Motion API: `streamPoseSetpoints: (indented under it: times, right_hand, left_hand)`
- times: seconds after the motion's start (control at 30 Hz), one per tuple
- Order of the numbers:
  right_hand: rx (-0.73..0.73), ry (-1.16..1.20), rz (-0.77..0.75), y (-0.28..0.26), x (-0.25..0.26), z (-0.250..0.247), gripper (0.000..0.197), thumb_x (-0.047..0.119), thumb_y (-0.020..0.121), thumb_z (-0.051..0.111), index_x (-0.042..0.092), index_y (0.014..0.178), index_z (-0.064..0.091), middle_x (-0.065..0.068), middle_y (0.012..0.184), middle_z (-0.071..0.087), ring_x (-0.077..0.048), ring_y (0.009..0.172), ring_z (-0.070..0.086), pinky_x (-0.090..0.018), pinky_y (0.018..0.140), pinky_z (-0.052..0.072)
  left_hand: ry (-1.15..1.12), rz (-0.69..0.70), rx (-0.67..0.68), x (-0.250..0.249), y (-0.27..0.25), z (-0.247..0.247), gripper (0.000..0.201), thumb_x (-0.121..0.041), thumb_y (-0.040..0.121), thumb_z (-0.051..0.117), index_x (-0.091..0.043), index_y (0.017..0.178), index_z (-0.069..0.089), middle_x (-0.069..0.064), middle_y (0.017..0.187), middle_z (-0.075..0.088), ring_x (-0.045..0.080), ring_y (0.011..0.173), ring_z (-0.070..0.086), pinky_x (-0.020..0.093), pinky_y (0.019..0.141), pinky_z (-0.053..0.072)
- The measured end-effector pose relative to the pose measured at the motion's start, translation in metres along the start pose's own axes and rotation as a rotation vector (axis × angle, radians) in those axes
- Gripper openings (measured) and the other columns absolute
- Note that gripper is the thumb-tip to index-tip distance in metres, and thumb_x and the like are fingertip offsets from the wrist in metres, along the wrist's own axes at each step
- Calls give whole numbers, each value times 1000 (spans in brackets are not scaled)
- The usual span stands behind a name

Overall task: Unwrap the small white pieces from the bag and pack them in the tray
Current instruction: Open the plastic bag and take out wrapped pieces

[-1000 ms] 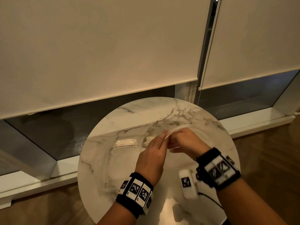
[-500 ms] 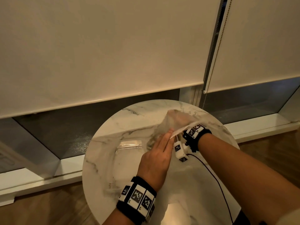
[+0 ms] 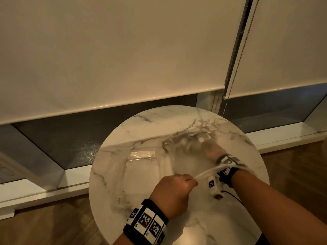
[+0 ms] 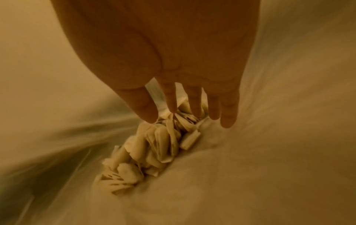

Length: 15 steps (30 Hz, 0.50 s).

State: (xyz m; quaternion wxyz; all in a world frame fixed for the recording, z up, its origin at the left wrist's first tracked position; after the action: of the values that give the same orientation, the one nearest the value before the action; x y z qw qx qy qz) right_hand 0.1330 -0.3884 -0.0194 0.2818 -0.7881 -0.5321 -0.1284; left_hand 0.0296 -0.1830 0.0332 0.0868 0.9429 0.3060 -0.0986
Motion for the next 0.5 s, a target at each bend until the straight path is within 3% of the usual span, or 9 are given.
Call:
streamPoseSetpoints:
  times: [0.07,0.13,0.23,0.3,0.4,0.5]
  right_hand:
    - [59,-4,69,-9,-7,7,44,20,107,42,2,147,37,-19,146,44,-33,136,42,-33,109,30]
    - [35,76,64,-20,-4,8,41,21,107,42,1,143,42,-20,141,48,-35,131,45,-34,104,34]
    - [9,12,74,-9,-9,15,32,21,104,46,6,132,52,-15,130,57,-31,120,55,-34,98,41]
    - [20,-97,41,1,-9,20,32,23,104,45,10,132,50,-10,131,57,-25,119,57,-28,95,42]
    - [-24,-123,3,13,0,20,33,26,104,45,10,132,53,-11,131,59,-24,118,58,-28,98,42]
    - [-73,-64,-38,27,2,16,53,26,95,58,15,145,44,-11,142,53,-29,129,52,-36,105,42]
  left_hand:
    - [-49,-44,50,-1,2,4,28,-43,92,54,-30,114,67,-6,108,70,16,96,67,36,79,54]
    - [-119,-124,8,4,6,-5,39,-63,90,49,-29,92,68,-10,85,70,7,80,65,30,74,52]
    - [-192,-260,-80,28,23,-13,44,-63,91,49,-23,75,58,-9,67,61,8,66,59,29,65,49]
    - [-166,-365,-54,51,47,-12,37,-56,93,51,-22,81,61,-6,78,66,15,76,63,31,69,51]
    - [-87,-473,15,88,90,0,26,-46,92,53,-25,105,63,3,112,67,27,102,63,36,83,53]
    - [-34,-537,111,114,129,23,45,-46,95,49,-21,132,54,11,135,54,35,117,55,44,94,49]
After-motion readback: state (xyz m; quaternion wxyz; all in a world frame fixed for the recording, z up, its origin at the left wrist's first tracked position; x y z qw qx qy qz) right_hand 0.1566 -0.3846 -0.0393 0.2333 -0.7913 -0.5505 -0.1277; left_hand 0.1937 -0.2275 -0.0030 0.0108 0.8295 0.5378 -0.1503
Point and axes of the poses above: each hand's wrist, its own y-axis towards the middle knuckle, its own z-axis out of the palm, x = y × z, the point moved 6 cm from there along y, towards the middle knuckle
